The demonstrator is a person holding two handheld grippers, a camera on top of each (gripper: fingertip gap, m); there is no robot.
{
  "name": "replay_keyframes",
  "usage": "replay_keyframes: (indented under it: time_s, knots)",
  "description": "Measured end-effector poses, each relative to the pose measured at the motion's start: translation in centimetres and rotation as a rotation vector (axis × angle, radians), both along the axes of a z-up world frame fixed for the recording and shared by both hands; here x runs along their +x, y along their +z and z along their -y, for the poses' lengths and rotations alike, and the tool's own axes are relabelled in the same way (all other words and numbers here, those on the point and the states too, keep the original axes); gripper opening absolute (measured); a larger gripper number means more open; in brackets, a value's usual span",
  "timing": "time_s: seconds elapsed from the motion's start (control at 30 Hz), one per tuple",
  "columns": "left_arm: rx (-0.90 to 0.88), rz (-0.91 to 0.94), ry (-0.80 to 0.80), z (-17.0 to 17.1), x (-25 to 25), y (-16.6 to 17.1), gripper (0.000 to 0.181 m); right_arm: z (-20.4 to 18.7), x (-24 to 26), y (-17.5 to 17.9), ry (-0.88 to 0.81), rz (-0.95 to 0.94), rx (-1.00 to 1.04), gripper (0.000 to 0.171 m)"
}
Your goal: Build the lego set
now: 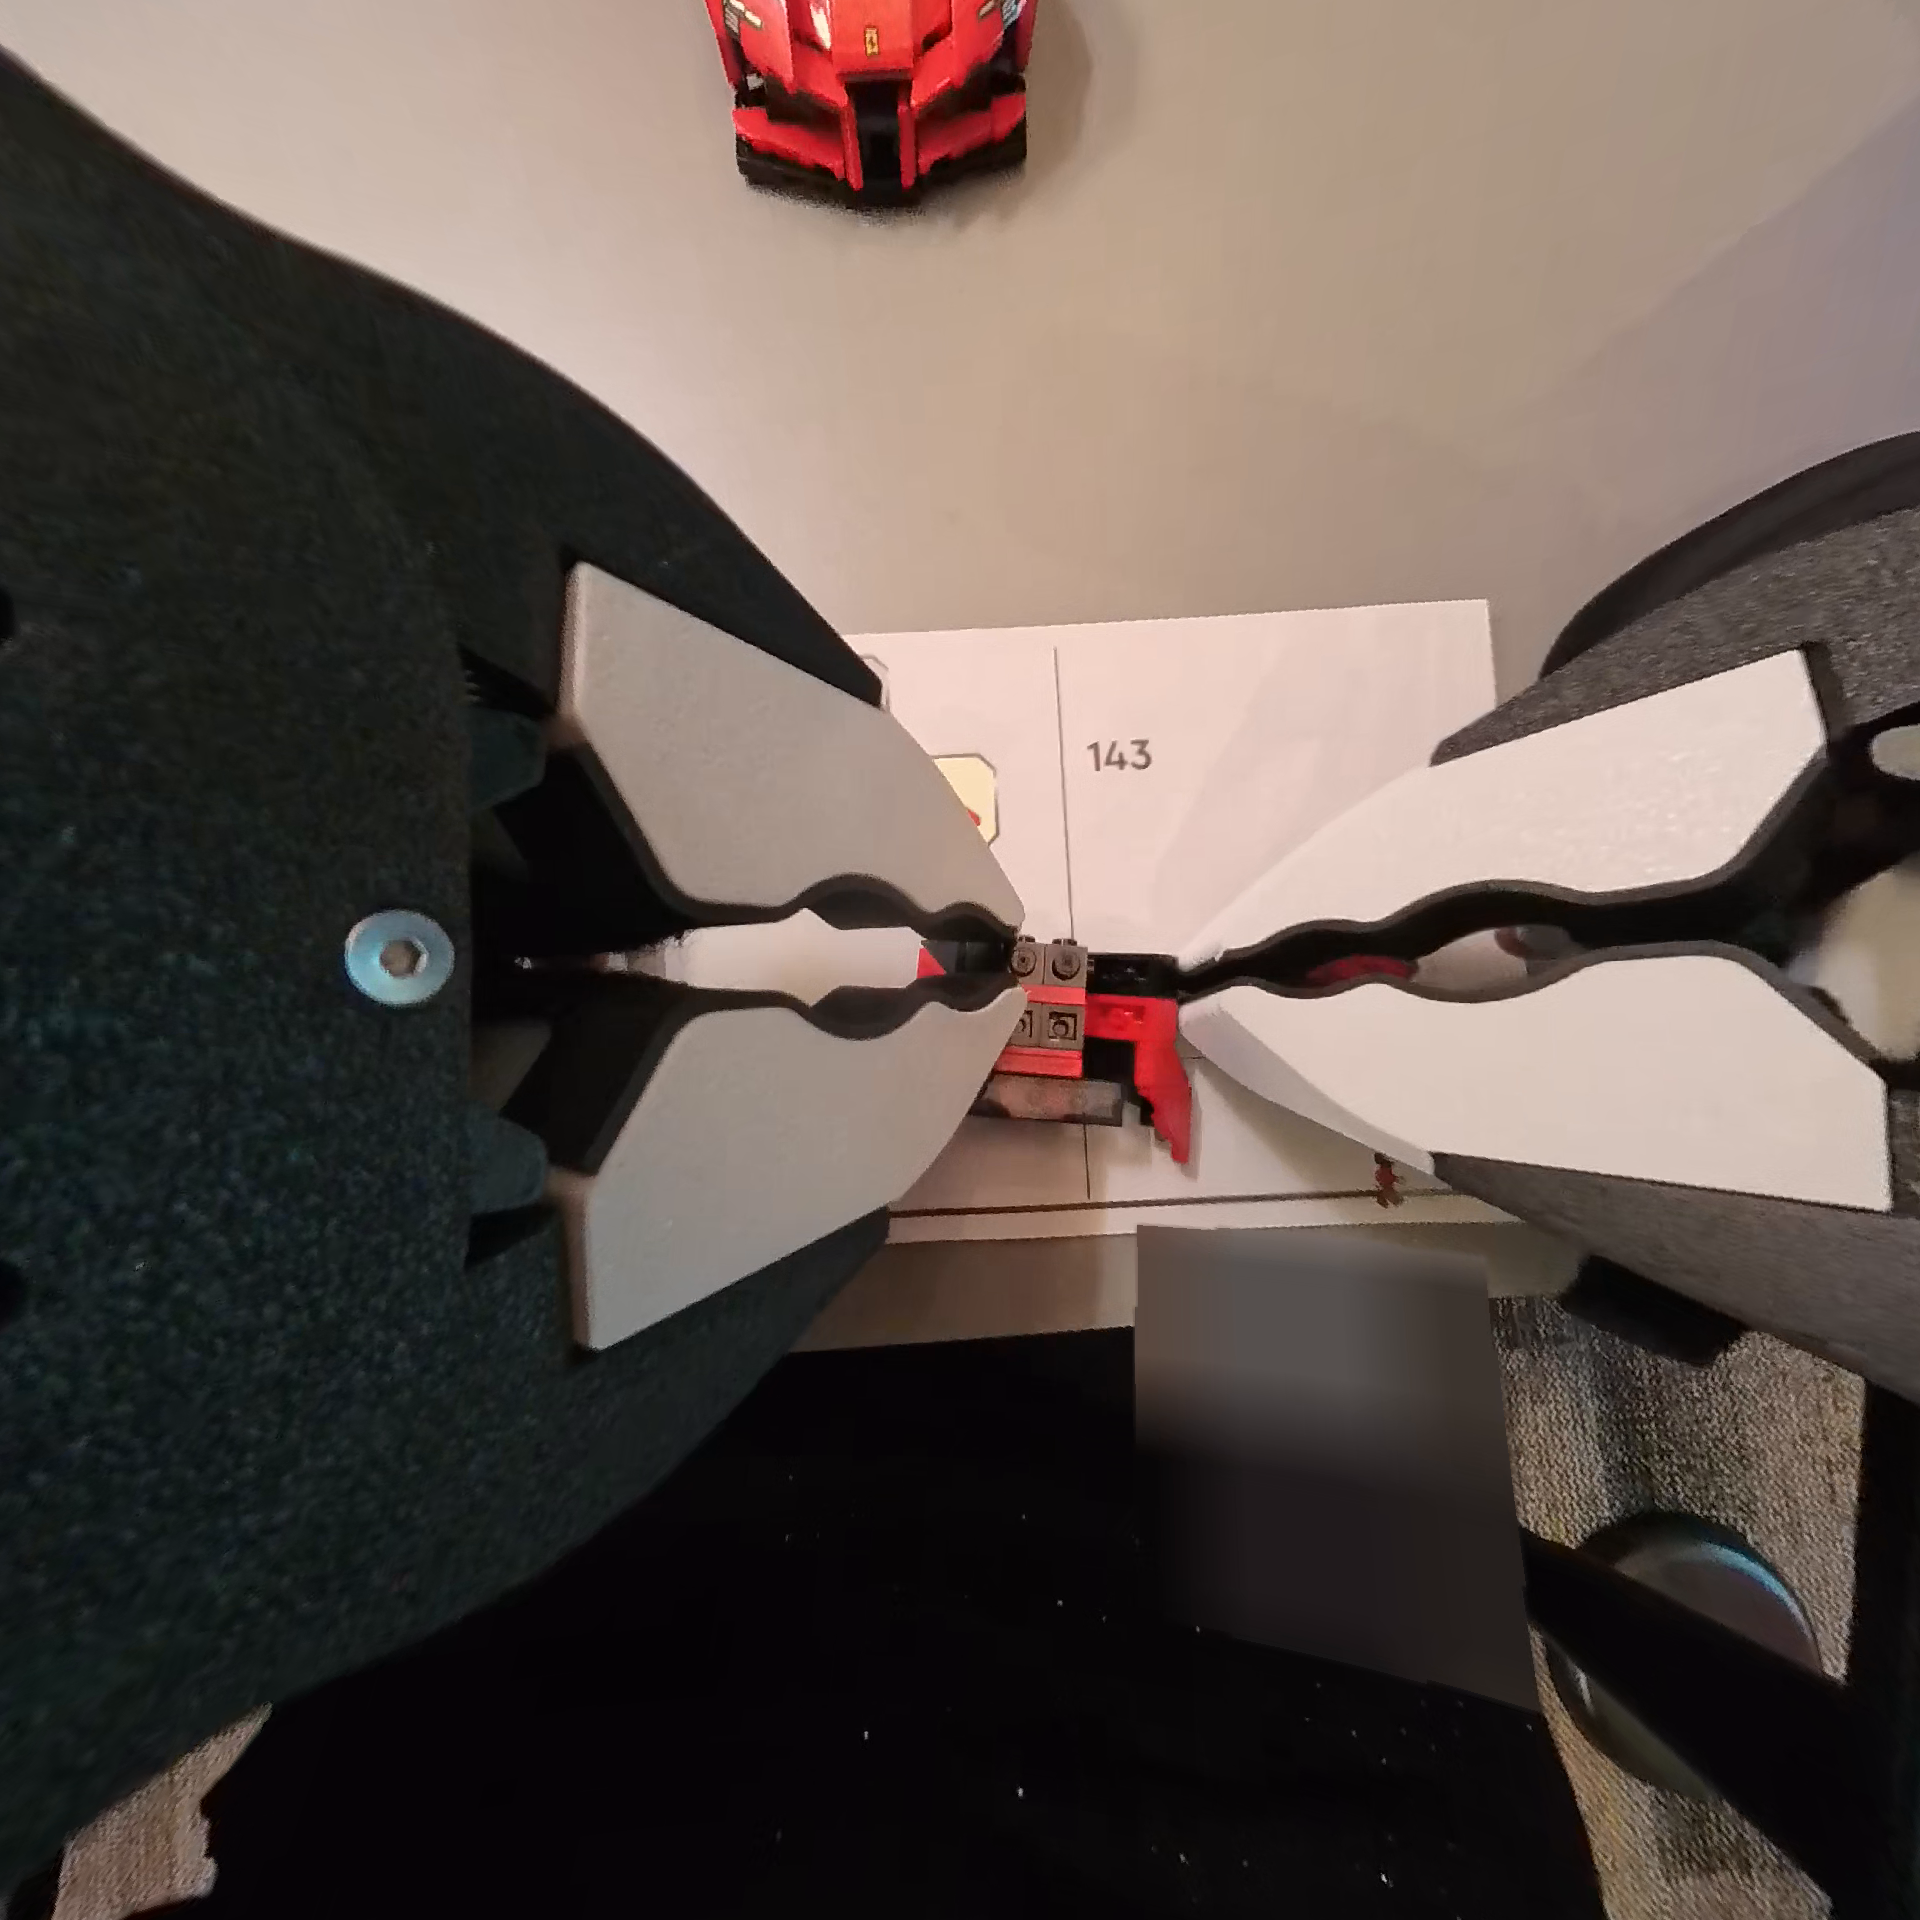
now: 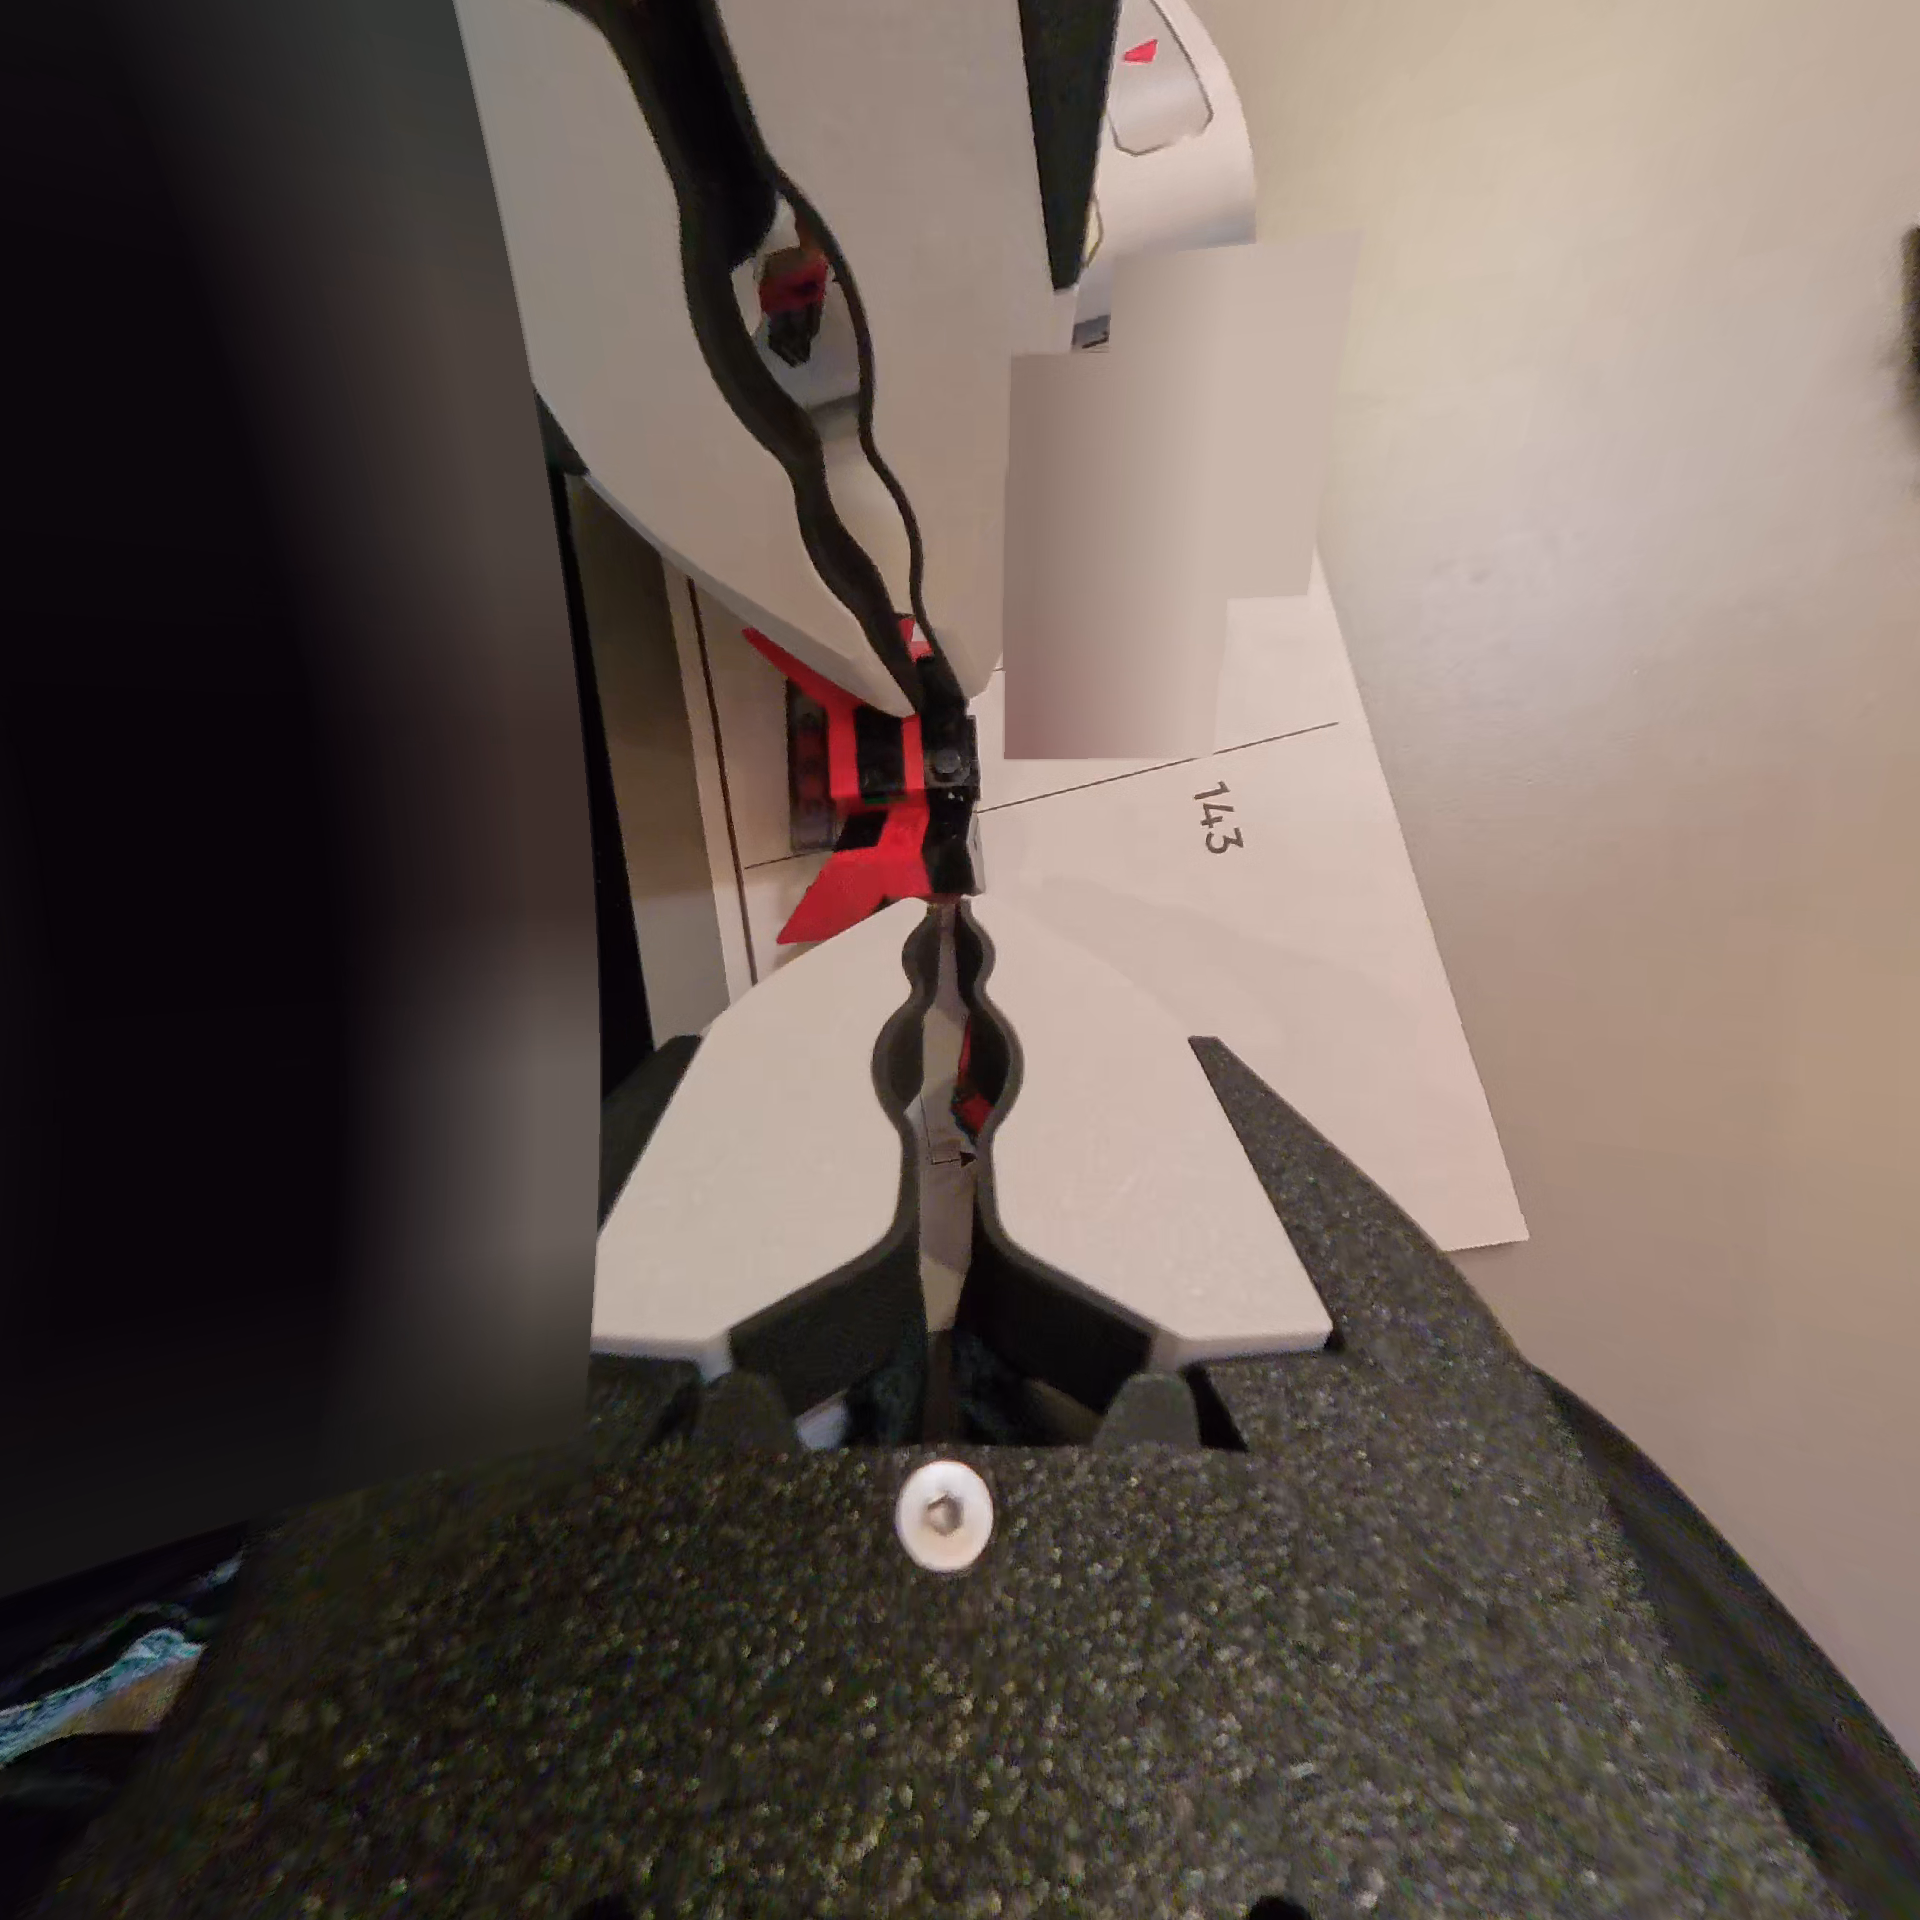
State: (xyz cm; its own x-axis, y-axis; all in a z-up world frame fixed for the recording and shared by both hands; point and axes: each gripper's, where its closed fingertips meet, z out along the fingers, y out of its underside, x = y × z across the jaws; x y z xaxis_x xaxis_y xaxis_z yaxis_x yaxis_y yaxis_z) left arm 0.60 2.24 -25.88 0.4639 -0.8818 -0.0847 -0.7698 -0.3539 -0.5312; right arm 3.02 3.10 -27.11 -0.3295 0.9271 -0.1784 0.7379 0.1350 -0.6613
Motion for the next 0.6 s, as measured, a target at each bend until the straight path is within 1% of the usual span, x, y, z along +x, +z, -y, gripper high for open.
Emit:
replay_keyframes:
  time_s: [0.3,0.4,0.47,0.6]
  knots:
    - [0.032,0.01,0.01,-0.02,-0.04,0.06,0.008,0.16,-0.12,0.67,-0.068,-0.003,-0.045,0.004]
    - [0.042,0.022,0.008,0.11,-0.09,0.18,0.013,0.19,-0.18,0.8,-0.083,-0.004,-0.057,0.005]
    - [0.038,0.042,-0.011,0.52,0.03,0.23,0.02,0.25,-0.2,0.8,-0.09,0.002,-0.064,0.006]
    - [0.048,0.064,-0.025,0.84,0.02,0.25,0.021,0.25,-0.19,0.64,-0.098,0.01,-0.065,0.006]
